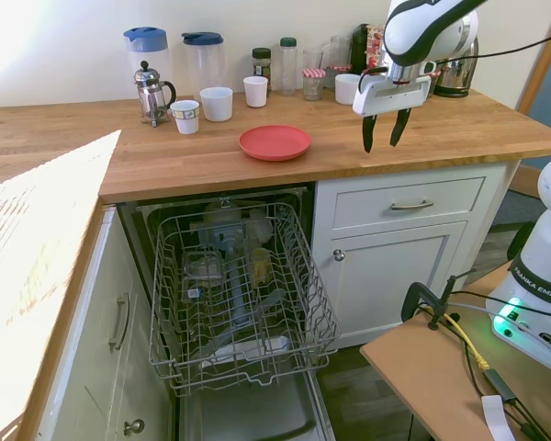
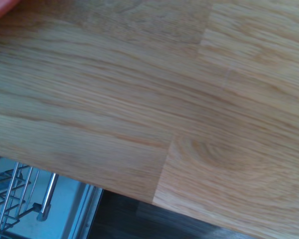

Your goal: Put the plate in the dishwasher

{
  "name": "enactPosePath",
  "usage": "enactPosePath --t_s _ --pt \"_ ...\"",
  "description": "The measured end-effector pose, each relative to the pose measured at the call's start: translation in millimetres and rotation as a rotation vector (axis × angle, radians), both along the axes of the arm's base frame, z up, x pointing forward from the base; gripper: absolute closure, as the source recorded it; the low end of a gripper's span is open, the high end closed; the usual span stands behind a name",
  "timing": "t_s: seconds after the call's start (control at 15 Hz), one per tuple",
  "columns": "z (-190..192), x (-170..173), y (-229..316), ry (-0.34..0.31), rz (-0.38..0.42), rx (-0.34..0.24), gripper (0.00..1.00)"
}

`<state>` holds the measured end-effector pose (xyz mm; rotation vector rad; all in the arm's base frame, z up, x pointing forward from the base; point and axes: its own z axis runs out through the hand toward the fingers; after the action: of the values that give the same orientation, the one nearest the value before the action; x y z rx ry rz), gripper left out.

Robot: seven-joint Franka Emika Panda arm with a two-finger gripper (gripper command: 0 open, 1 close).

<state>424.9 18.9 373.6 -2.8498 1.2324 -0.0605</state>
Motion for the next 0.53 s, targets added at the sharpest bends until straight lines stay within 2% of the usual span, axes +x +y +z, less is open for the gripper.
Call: enactPosePath --t_s 0.27,0.53 --pt "7.5 7.9 4.8 -0.023 -0.004 -0.013 0.00" --pt "34.9 59.4 18.3 -0.110 -0.004 0.001 0.00"
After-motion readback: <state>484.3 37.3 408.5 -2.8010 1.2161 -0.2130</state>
